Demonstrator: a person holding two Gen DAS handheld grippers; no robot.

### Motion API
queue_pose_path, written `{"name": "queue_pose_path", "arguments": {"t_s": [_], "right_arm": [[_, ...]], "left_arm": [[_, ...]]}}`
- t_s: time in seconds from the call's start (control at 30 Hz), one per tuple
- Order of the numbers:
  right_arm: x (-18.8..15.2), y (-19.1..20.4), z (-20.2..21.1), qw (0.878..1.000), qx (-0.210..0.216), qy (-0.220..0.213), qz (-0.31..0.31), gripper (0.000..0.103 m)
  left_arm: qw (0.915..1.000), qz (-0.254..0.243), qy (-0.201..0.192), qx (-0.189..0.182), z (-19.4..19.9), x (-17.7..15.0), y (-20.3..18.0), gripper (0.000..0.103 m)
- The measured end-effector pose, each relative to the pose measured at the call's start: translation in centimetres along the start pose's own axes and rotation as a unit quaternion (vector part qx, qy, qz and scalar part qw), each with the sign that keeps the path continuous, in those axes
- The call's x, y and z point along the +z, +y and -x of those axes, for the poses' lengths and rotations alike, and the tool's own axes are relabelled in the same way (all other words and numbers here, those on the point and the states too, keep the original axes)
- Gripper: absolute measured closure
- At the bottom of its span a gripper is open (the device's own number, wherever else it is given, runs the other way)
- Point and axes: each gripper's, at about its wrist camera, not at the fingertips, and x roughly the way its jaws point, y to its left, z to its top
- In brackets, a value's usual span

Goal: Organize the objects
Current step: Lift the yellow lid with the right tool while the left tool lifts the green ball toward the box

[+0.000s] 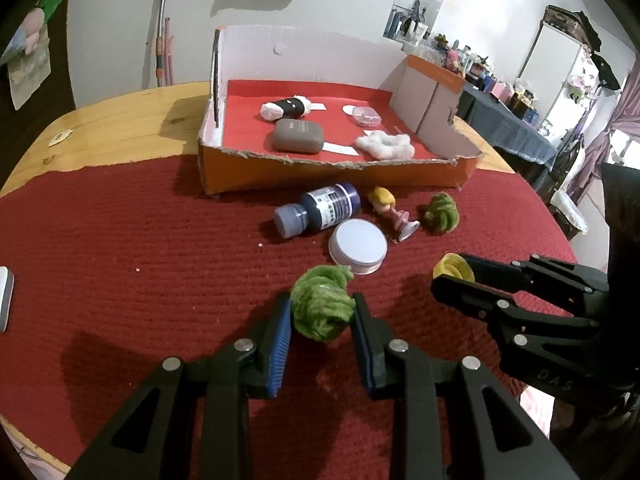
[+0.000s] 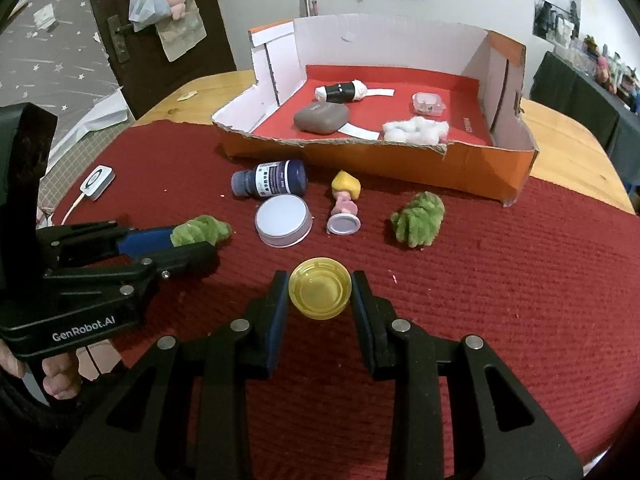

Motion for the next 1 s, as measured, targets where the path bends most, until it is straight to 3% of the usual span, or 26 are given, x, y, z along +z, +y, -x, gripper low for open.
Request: {"name": "queue_pose_path", "arguments": {"t_s": [1.0], "right_arm": [[2.9, -0.4, 1.5, 1.000, 0.013, -0.019, 0.011, 0.074]], "left_arm": [[0.9991, -0.020, -0.035, -0.015, 1.9, 3.7, -1.1, 0.076]]}}
